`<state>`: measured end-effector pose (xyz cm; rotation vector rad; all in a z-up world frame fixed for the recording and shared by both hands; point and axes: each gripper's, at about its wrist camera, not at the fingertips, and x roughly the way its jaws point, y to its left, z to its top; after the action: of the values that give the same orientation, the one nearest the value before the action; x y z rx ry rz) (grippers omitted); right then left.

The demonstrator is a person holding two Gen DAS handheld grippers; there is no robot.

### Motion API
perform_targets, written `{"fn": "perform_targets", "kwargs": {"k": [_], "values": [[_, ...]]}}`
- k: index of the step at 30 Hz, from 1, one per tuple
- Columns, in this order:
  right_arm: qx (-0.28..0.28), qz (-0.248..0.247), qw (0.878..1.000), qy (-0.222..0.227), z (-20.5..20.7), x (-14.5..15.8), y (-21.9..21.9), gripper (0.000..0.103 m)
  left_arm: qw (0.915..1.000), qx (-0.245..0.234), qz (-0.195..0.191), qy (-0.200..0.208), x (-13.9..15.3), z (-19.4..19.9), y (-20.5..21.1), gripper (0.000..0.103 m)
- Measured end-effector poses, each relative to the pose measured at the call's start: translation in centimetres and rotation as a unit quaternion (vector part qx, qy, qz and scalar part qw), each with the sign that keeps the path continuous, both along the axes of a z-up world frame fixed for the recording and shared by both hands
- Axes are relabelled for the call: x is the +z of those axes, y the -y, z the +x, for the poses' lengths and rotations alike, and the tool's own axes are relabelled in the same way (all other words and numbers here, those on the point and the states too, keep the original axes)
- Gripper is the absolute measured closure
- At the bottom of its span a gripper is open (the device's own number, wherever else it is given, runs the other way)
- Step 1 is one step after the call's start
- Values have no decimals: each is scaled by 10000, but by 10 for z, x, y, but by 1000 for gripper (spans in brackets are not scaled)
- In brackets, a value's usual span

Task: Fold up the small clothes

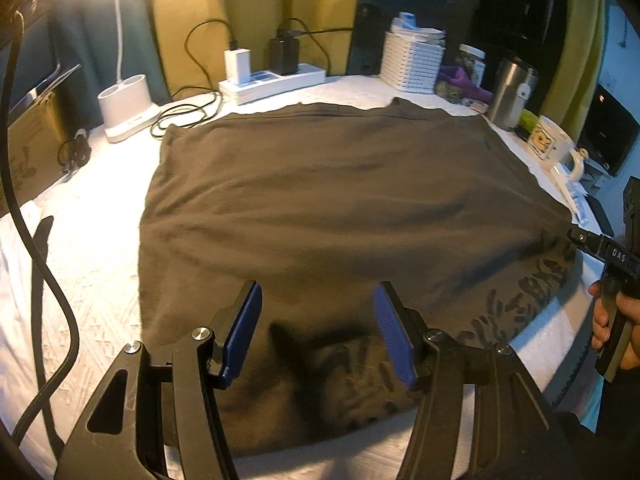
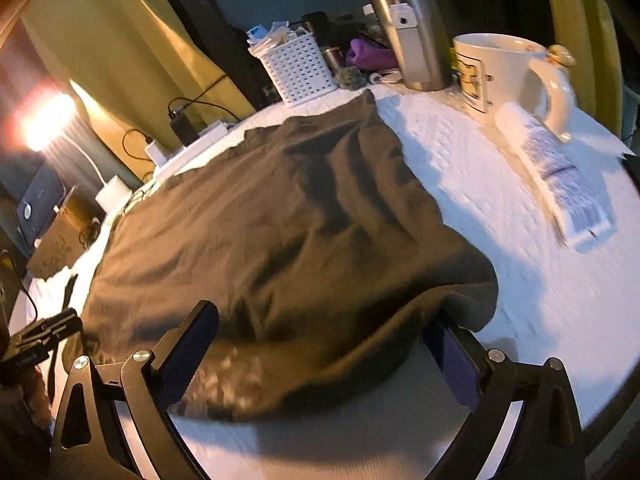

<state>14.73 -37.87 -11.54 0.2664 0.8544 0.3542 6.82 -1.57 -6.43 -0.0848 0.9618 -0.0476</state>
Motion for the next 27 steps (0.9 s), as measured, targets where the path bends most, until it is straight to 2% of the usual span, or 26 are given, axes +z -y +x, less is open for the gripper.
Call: {"fn": "perform_targets", "kwargs": {"k": [4, 8, 10, 12, 14, 20, 27], "values": [[148, -3, 9999, 62, 13, 0, -15, 2, 9998, 167, 24, -53, -2, 4, -15, 45], [202, 38, 9997, 133, 25, -2, -29, 6, 9994, 317, 47, -105, -4, 7, -32, 45], [185, 47, 9998, 115, 33, -1, -35, 21, 9992, 381, 48, -114, -4, 9, -40, 45], [103, -15, 9999, 84, 40, -1, -39, 48, 9991, 419, 41, -113, -4, 11, -46, 45], [102, 12, 9999, 58, 48, -4, -40, 60, 9989, 463, 23, -98, -4, 13, -53, 45], [225, 86, 9997, -59, 59, -2, -40, 71, 9985, 544, -69, -64, -5, 17, -72, 45], [265, -37, 9994, 208, 61, 26, -52, 74, 9979, 614, -182, 0, -6, 19, -91, 45]]}}
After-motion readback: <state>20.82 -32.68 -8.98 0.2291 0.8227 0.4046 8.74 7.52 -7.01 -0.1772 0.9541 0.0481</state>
